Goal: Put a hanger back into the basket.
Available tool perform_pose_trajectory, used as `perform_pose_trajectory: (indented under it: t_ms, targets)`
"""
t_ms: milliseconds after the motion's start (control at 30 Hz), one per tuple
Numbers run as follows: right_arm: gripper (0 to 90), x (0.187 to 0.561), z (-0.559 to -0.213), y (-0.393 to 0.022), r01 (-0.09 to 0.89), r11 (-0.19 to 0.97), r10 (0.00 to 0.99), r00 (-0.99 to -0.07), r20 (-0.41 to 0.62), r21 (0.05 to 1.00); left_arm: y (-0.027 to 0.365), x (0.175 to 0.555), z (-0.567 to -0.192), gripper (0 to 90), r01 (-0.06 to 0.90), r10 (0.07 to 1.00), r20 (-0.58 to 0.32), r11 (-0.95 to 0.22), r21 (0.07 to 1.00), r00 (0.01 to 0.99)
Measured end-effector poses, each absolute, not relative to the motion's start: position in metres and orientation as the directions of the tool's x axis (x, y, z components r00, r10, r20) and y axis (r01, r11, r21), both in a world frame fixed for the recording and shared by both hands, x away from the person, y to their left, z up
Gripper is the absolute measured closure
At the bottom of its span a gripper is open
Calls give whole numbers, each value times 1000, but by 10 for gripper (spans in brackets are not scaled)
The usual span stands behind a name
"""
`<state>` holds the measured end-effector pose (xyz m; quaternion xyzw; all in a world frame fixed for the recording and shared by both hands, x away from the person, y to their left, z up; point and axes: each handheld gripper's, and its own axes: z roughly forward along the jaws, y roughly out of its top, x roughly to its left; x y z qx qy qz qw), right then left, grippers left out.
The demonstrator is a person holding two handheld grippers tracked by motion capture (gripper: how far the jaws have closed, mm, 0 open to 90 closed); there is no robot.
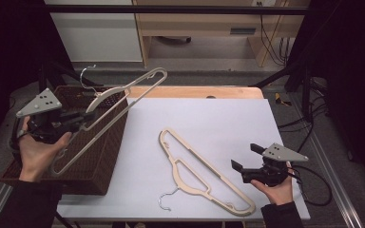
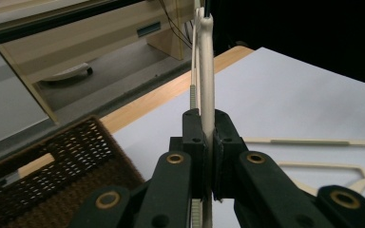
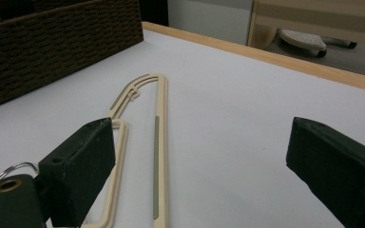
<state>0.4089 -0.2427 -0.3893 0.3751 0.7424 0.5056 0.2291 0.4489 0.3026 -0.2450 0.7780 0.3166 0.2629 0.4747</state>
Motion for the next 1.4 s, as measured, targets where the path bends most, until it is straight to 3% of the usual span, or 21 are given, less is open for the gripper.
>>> perform_pose_trajectory:
  t_ms: [767,1400]
  targets:
    - [87,412,-393,-239,332,221,788,-615,32,917,401,492,-290,863,376,833,87,-337,863,547]
    - [87,413,-395,-237,342,227,786,-617,36,912,424,496,-334,863,517,836,7,-345,784,548]
